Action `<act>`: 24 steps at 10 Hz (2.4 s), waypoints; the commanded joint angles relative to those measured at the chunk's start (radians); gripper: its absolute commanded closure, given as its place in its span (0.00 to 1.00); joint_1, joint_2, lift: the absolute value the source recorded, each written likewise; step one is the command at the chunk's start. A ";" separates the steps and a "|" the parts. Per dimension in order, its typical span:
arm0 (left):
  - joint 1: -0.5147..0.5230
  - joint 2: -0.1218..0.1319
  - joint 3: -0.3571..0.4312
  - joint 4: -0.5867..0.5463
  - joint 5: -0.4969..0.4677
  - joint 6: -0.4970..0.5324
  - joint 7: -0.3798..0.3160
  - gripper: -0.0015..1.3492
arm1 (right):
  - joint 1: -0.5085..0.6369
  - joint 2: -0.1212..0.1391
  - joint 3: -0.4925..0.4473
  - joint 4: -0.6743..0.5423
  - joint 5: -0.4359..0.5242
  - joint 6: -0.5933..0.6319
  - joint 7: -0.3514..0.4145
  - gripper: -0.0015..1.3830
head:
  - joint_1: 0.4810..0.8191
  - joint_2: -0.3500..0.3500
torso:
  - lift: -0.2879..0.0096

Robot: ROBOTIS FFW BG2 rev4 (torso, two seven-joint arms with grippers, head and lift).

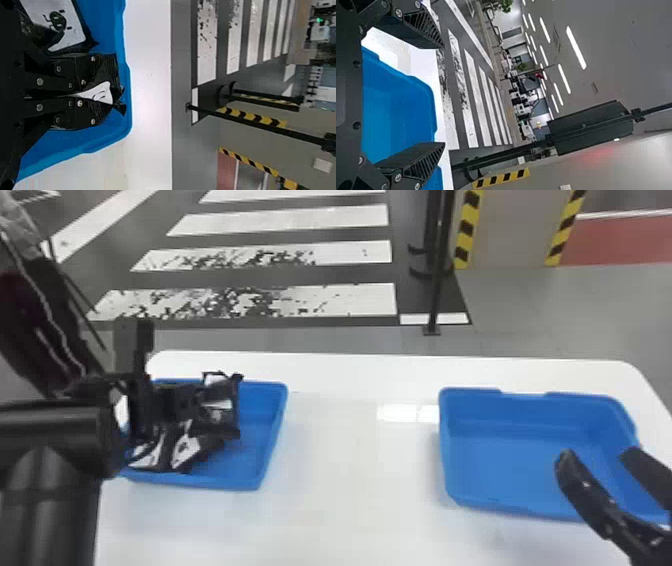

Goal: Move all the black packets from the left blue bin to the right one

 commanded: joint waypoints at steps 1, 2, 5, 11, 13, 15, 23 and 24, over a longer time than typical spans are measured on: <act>0.063 -0.025 0.019 -0.083 0.101 -0.109 0.020 0.89 | -0.036 0.000 0.003 0.015 -0.021 0.083 0.057 0.12 | 0.63 0.68 | 0.46; 0.082 -0.036 0.015 -0.086 0.167 -0.185 0.028 0.89 | -0.060 -0.003 0.023 0.024 -0.041 0.118 0.094 0.12 | 0.63 0.68 | 0.46; 0.156 -0.076 -0.059 -0.083 0.380 -0.453 0.080 0.89 | -0.117 -0.029 0.121 0.019 -0.109 0.208 0.131 0.12 | 0.63 0.66 | 0.46; 0.190 -0.087 -0.322 0.062 0.693 -0.723 0.103 0.89 | -0.249 -0.080 0.274 0.083 -0.177 0.260 0.126 0.12 | 0.63 0.56 | 0.46; 0.195 -0.085 -0.364 0.062 0.791 -0.733 0.103 0.89 | -0.281 -0.081 0.274 0.115 -0.175 0.260 0.122 0.12 | 0.63 0.53 | 0.46; 0.200 -0.087 -0.404 0.062 0.881 -0.723 0.104 0.89 | -0.323 -0.083 0.278 0.150 -0.169 0.260 0.117 0.12 | 0.63 0.49 | 0.46; 0.197 -0.088 -0.418 0.072 0.906 -0.674 0.106 0.89 | -0.374 -0.083 0.316 0.196 -0.235 0.253 0.116 0.87 | 0.63 0.44 | 0.46; 0.197 -0.088 -0.418 0.072 0.906 -0.674 0.106 0.89 | -0.374 -0.083 0.316 0.199 -0.233 0.248 0.120 0.87 | 0.63 0.45 | 0.46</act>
